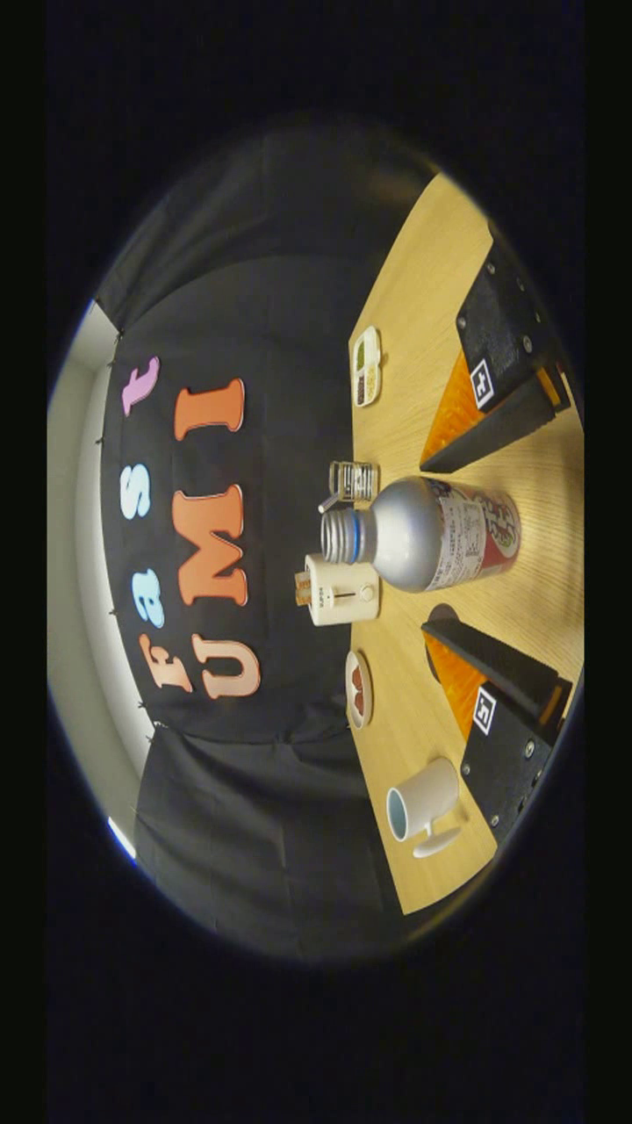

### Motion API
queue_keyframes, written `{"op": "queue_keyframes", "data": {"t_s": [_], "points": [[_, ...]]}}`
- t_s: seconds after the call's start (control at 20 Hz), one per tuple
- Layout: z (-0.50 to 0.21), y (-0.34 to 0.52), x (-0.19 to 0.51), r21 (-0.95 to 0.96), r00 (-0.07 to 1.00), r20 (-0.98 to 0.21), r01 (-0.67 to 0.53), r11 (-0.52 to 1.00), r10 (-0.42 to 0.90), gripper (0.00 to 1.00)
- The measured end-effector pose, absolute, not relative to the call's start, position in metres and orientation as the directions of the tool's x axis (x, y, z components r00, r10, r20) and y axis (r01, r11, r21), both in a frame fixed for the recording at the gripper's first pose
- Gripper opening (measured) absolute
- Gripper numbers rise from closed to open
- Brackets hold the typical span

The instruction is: Take the bottle from table, then pour the juice into the cup, finally place the bottle on the coaster

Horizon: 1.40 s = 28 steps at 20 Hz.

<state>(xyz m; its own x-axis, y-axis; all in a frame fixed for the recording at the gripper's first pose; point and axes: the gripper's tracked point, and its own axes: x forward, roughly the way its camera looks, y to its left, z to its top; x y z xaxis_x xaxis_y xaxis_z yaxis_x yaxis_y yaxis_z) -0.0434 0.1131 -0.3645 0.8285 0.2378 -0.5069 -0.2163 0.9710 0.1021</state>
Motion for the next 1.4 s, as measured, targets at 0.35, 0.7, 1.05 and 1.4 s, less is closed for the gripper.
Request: {"op": "queue_keyframes", "data": {"t_s": [0.35, 0.7, 1.05, 1.4], "points": [[-0.386, 0.112, -0.039, 0.109, 0.796, -0.567, -0.186, 0.976, 0.215, 0.86], [-0.367, 0.132, -0.03, 0.01, 0.8, -0.56, -0.252, 0.968, 0.214, 0.78], [-0.338, 0.161, -0.015, -0.25, 0.841, -0.504, -0.361, 0.898, 0.197, 0.78], [-0.322, 0.188, 0.0, -0.481, 0.874, -0.449, -0.411, 0.774, 0.185, 0.77]]}}
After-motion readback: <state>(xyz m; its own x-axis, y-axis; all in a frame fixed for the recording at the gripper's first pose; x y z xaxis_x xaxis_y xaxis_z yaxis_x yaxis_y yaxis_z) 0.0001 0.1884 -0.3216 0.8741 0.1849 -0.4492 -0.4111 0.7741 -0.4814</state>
